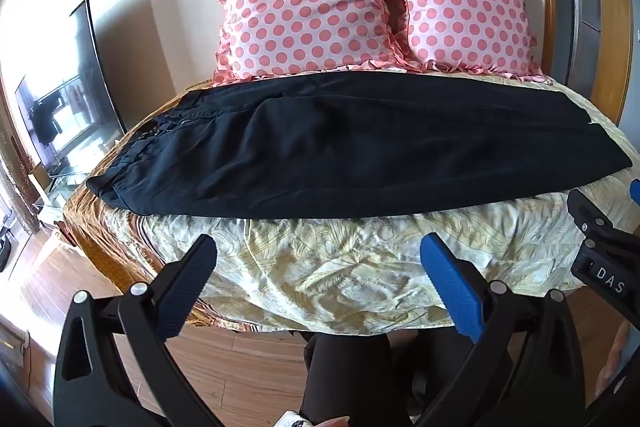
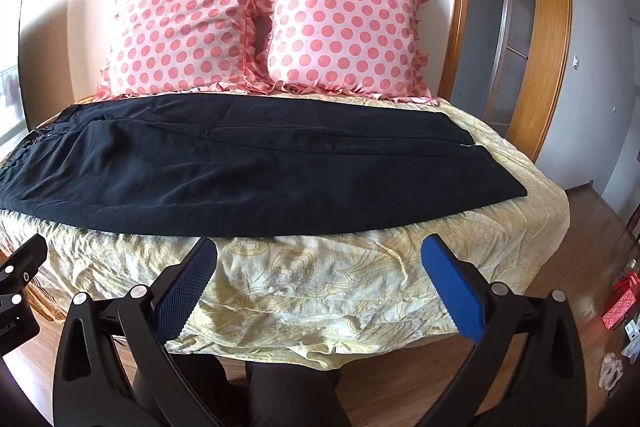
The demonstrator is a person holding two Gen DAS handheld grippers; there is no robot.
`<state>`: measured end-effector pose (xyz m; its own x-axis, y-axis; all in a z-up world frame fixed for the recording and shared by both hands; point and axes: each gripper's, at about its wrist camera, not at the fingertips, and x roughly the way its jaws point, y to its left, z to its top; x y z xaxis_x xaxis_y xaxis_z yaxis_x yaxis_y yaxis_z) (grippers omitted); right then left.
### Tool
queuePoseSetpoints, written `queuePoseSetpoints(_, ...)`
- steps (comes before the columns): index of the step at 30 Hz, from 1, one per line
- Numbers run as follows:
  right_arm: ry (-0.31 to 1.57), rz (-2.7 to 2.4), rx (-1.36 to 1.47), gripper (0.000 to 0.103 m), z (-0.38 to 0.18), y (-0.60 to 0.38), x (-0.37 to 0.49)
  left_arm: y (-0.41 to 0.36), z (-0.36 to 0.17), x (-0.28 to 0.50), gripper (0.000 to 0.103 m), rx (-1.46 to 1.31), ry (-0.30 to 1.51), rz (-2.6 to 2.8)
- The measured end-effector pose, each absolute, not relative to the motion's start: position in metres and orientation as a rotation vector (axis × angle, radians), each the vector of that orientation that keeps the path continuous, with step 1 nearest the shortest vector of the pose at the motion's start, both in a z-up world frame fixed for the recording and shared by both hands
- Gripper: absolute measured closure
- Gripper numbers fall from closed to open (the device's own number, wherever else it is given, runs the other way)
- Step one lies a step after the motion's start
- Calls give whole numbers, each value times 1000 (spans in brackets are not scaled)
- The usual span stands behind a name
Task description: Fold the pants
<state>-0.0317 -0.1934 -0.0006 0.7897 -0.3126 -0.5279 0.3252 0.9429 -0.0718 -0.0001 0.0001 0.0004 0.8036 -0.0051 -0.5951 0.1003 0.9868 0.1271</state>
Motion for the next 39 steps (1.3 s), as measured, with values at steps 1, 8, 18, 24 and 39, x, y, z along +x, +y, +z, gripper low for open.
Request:
queuePoseSetpoints(1,568,-344,24,1,-1,-193,-31,0,0,0,2,157,635,-53)
queuePoseSetpoints(8,569,-343,24,1,-1,-193,-32,1,2,0,2,149,637,-51)
queuePoseSetpoints(18,569,-344,25,1,0,-193,-32,0,0,0,2,159,634,-56)
queuePoseSetpoints(24,568,-344,24,1,0,-193,-32,0,0,0,2,157,635,-57)
queuePoseSetpoints(39,568,-343,23,1,1,-193,-32,0,0,0,2,157,635,-57)
